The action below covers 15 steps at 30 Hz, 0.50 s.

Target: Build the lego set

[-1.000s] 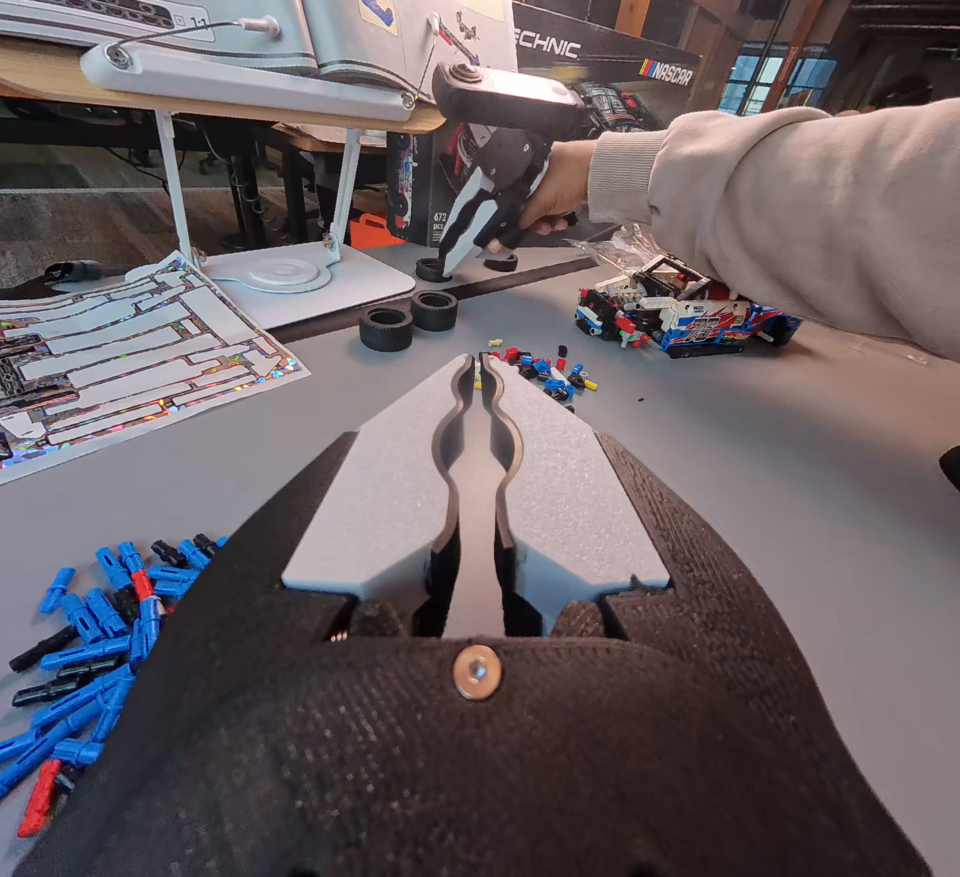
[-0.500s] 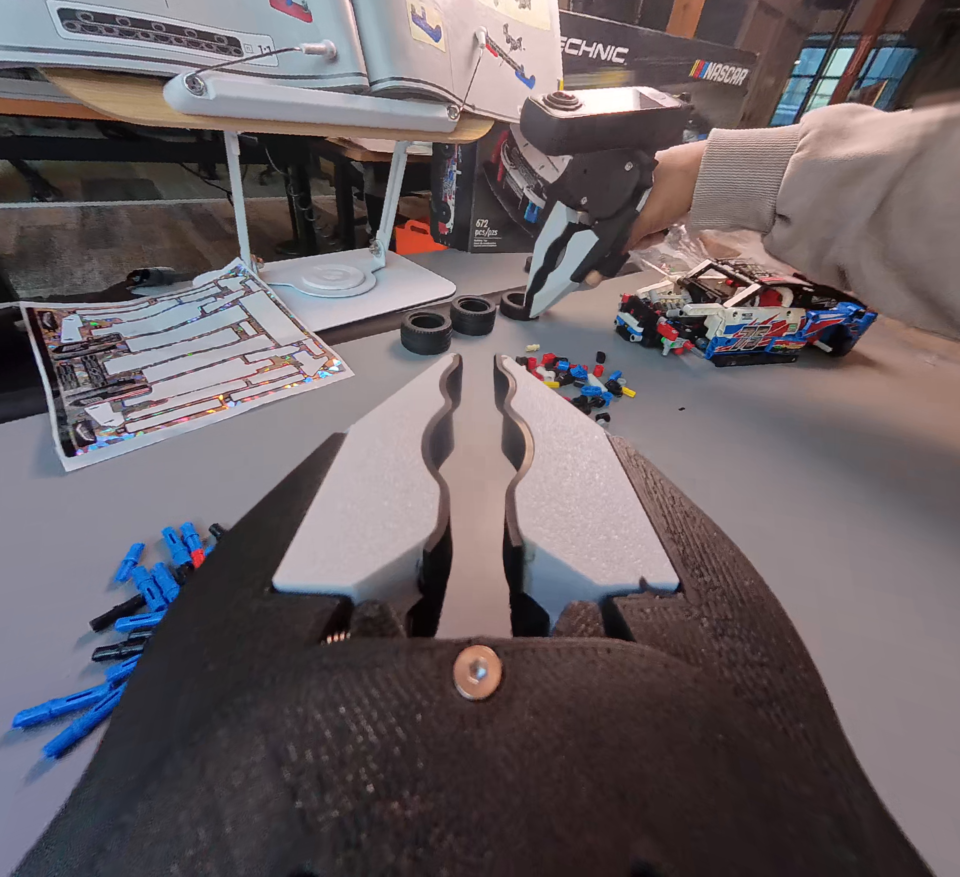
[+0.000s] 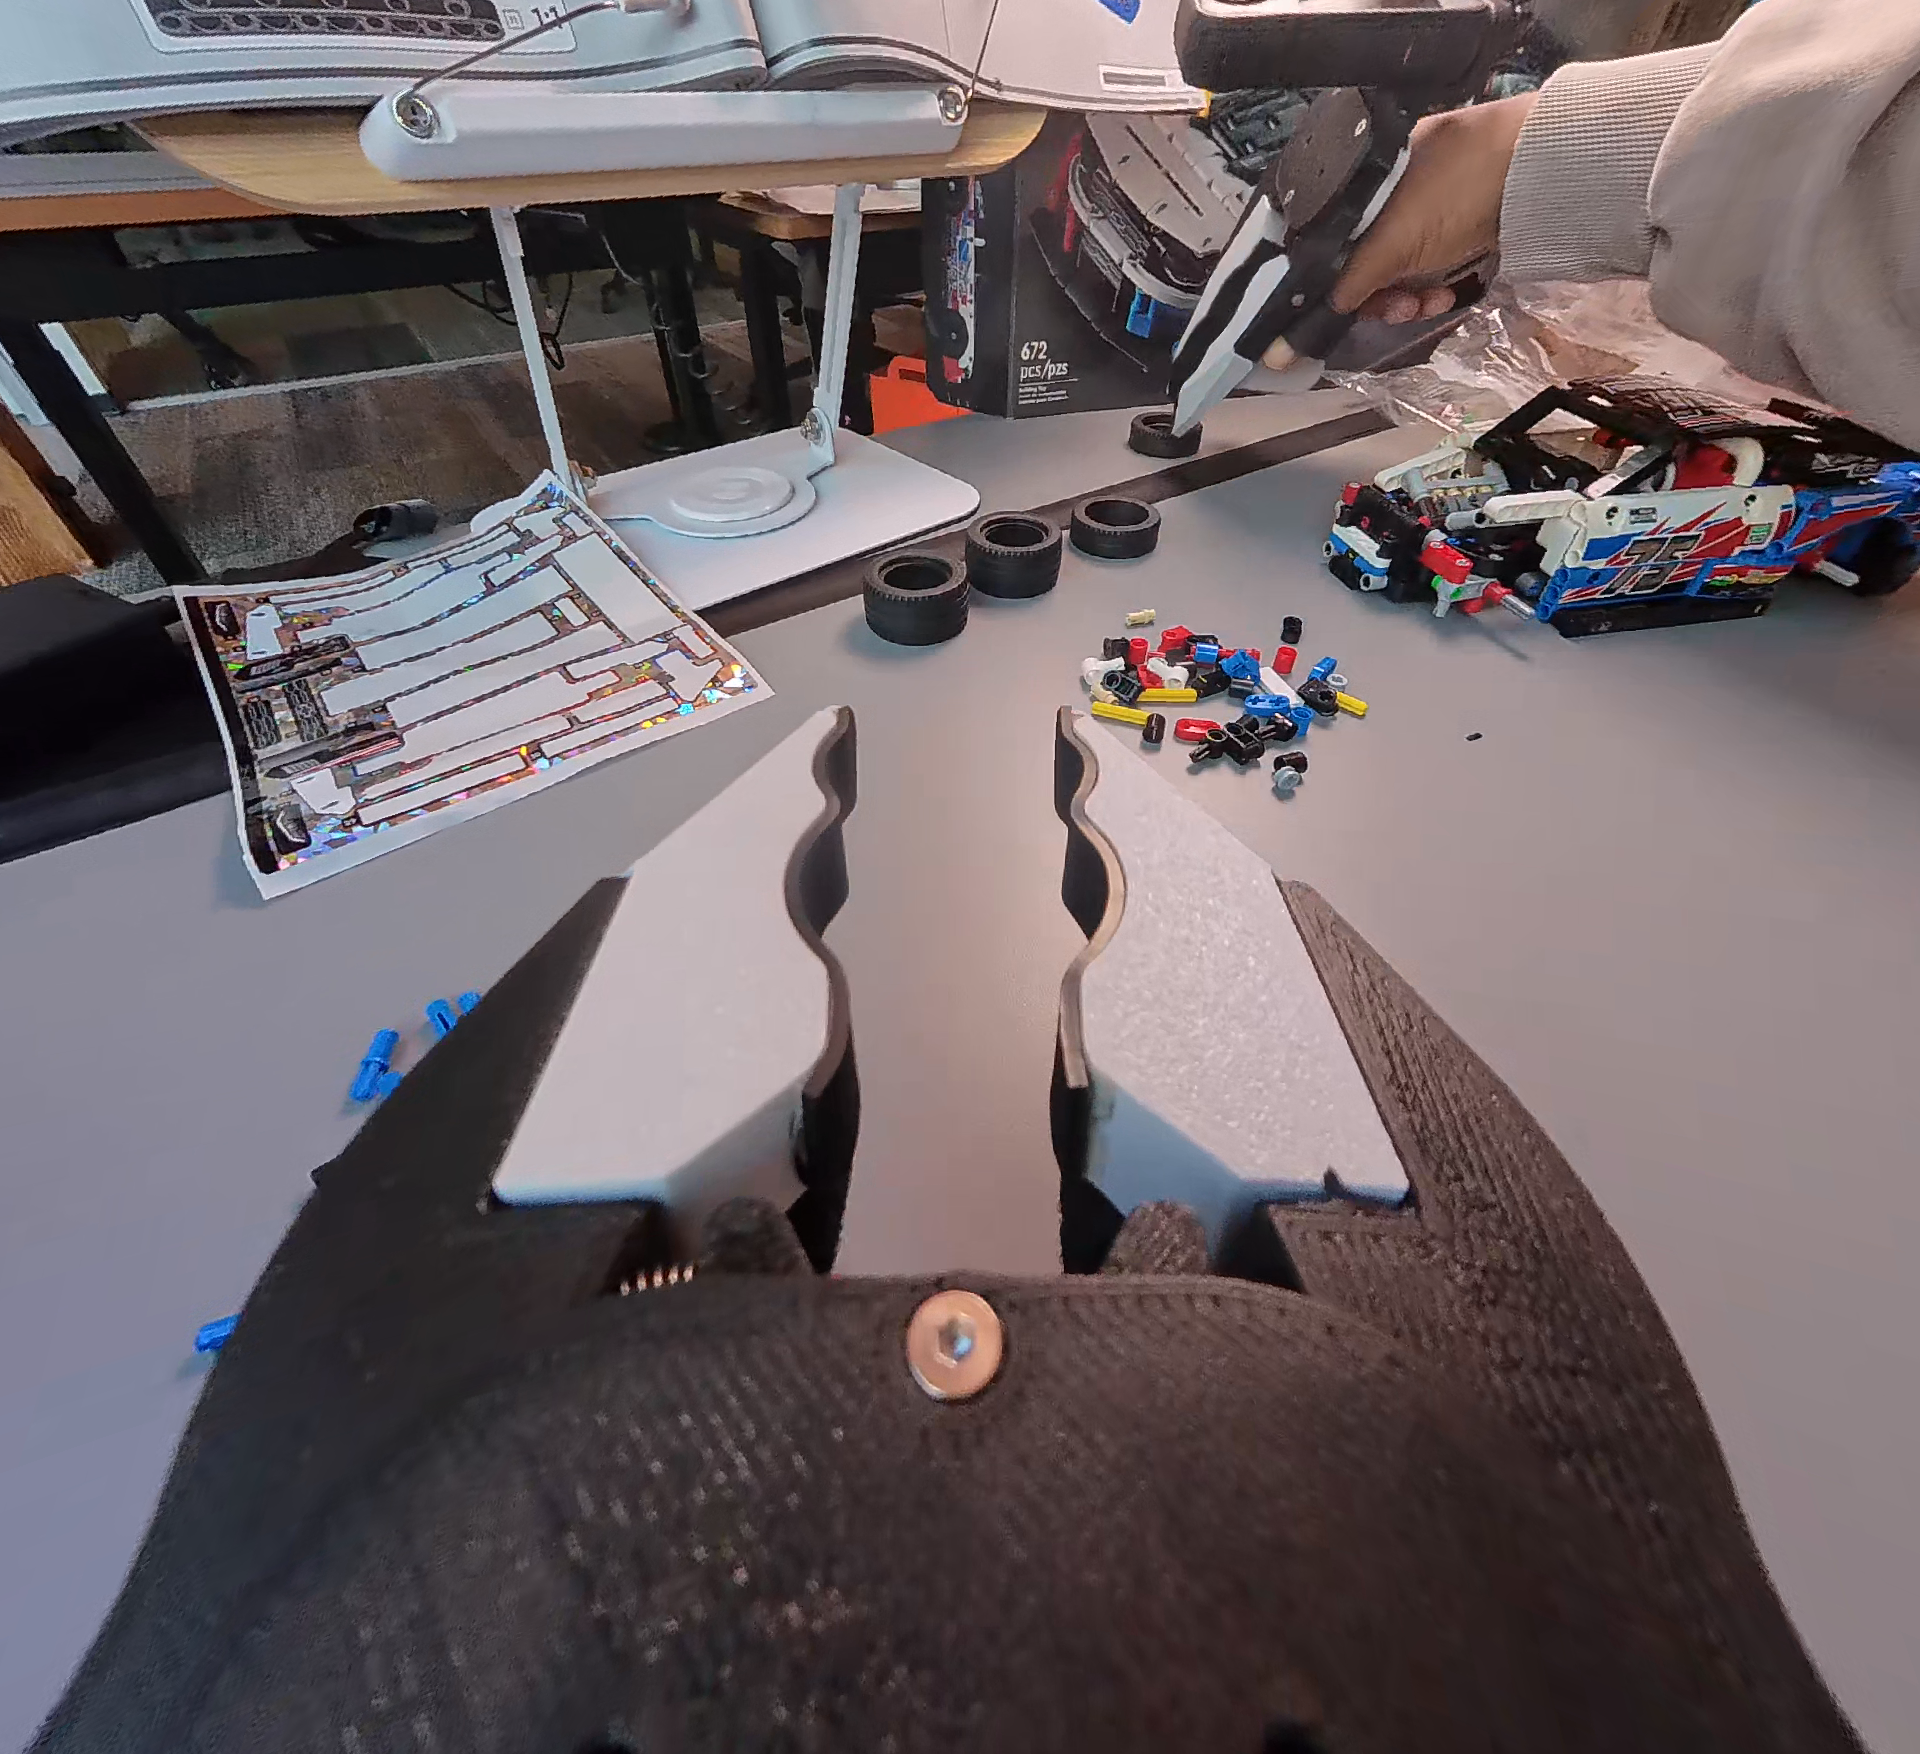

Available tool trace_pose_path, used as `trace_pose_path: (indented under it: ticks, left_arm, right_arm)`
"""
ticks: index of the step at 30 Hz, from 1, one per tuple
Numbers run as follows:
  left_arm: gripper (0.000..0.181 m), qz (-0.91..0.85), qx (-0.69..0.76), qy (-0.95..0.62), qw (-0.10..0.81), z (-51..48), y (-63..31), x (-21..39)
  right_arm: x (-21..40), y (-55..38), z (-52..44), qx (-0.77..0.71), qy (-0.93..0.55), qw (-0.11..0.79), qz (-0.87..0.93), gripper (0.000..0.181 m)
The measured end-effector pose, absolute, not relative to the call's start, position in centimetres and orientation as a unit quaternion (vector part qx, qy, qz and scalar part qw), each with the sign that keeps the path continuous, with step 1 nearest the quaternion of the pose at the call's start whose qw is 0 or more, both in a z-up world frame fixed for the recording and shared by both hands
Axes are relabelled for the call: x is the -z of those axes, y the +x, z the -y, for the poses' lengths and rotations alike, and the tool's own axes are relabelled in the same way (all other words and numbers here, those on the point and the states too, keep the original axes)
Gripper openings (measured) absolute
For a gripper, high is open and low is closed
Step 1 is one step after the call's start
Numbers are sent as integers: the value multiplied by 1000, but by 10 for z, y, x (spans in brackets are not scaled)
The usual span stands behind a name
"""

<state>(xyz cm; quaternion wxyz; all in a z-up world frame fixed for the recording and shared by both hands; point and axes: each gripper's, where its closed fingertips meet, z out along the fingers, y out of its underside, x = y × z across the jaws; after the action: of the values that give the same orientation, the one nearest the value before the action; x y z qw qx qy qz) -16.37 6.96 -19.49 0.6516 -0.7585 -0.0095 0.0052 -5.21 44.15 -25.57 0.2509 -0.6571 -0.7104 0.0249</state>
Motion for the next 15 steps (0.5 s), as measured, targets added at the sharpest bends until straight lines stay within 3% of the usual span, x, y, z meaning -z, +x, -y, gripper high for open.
trace_pose_path:
  ticks: [1, 5, 11, 15]
  left_arm:
    - [37, 8, -6, -759, 651, -70, -163, 195]
    - [38, 7, -8, -762, 647, -70, -163, 197]
    - [44, 8, 5, -778, 628, -71, -161, 203]
    - [45, 3, -4, -788, 616, -72, -160, 208]
  right_arm:
    - [262, -52, -441, -25, -656, 245, 713, 27]
    - [272, -49, -435, -13, -639, 239, 731, 4]
    - [255, -50, -357, -65, -581, 178, 791, 5]
    - [273, -41, -340, -22, -564, 159, 810, 10]
